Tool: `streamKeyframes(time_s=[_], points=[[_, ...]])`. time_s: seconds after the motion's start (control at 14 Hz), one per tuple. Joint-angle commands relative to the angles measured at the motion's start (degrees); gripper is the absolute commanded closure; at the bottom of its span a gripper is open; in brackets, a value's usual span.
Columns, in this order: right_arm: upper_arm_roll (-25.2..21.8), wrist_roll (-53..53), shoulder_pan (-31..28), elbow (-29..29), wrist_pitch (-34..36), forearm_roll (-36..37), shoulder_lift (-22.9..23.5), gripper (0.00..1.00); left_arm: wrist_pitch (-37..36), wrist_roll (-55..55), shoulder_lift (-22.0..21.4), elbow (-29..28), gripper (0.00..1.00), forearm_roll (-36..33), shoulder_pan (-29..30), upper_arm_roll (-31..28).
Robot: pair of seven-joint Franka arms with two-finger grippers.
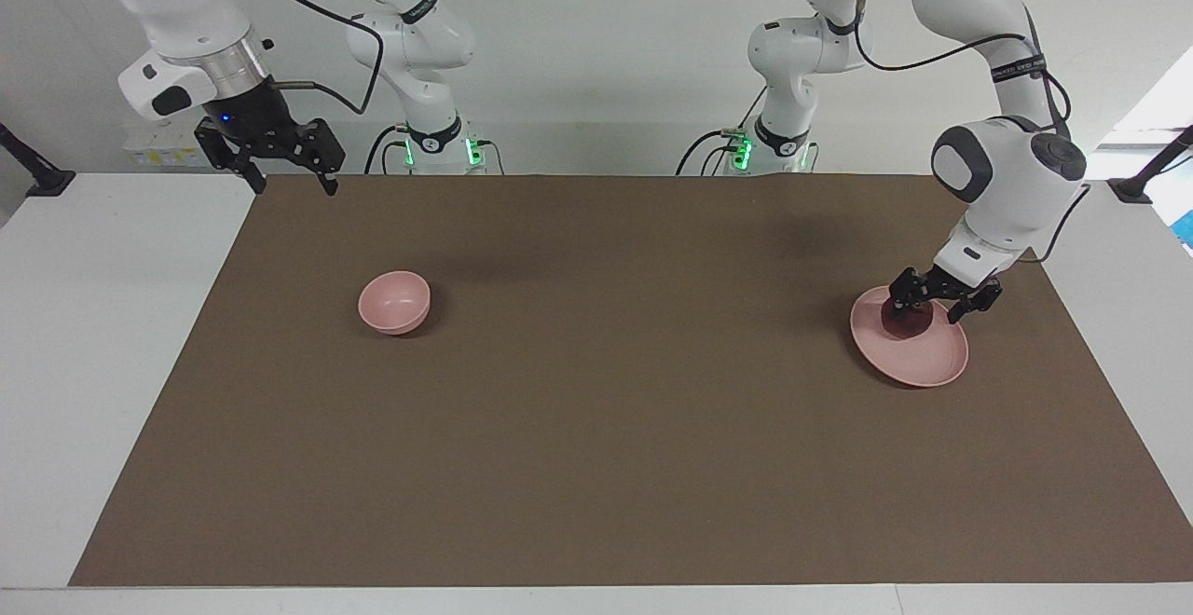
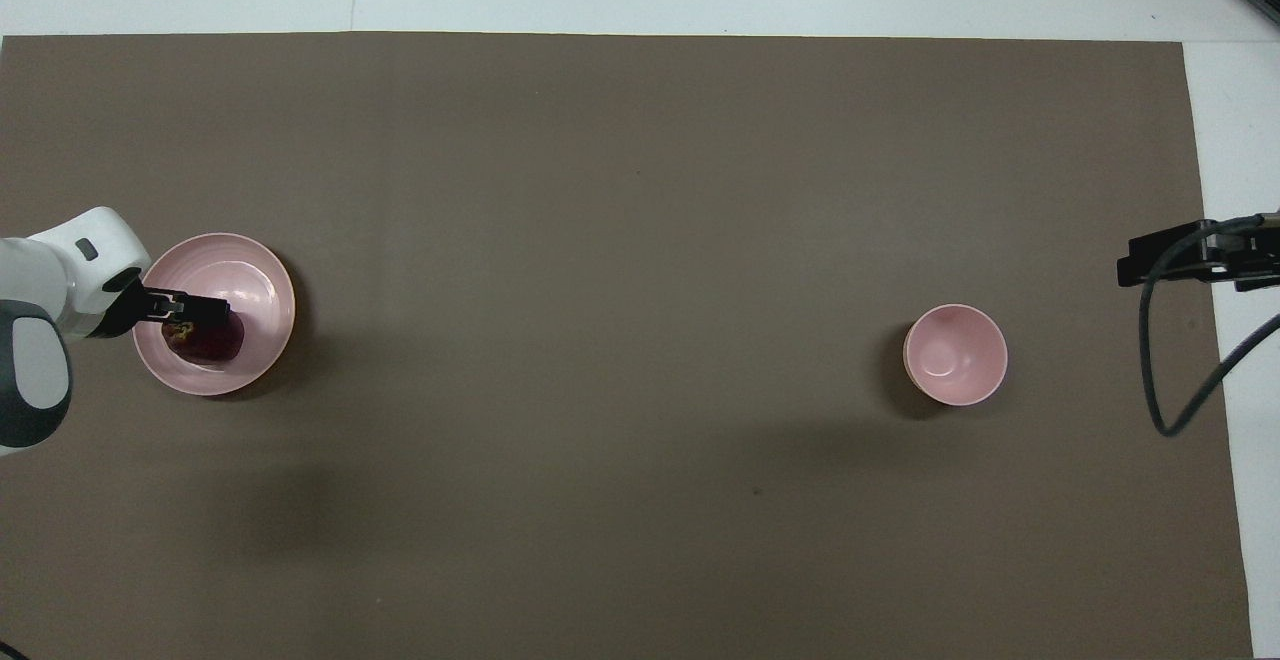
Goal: Move apple from plate to bowl
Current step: 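Reach the left gripper down over the red apple on the plate, then close the left gripper on the red apple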
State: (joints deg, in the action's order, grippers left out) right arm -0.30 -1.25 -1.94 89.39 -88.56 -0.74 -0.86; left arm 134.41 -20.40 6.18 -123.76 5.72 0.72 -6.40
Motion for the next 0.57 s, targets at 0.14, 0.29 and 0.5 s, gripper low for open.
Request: streamKeyframes(time_s=[0.14,0.29,0.5], points=[[0.39,0.46,-0.52,-0.62,0.58,-0.05,0.16,0.00,5.52,-1.13,-1.17,-5.09,0.22,1.22,0.25,0.08],[0.48,0.55,-0.52,-0.70,0.93,-0.05,0.16,0.00,5.42,-1.22,-1.00,-4.65,0.72,1.22,0.16,0.08],[0.39,0.99,-0.26,-0.36,1.46,0.57,-0.19,0.00,4.90,-1.22,-1.87,-2.98,1.00,1.22,-0.19,0.16]])
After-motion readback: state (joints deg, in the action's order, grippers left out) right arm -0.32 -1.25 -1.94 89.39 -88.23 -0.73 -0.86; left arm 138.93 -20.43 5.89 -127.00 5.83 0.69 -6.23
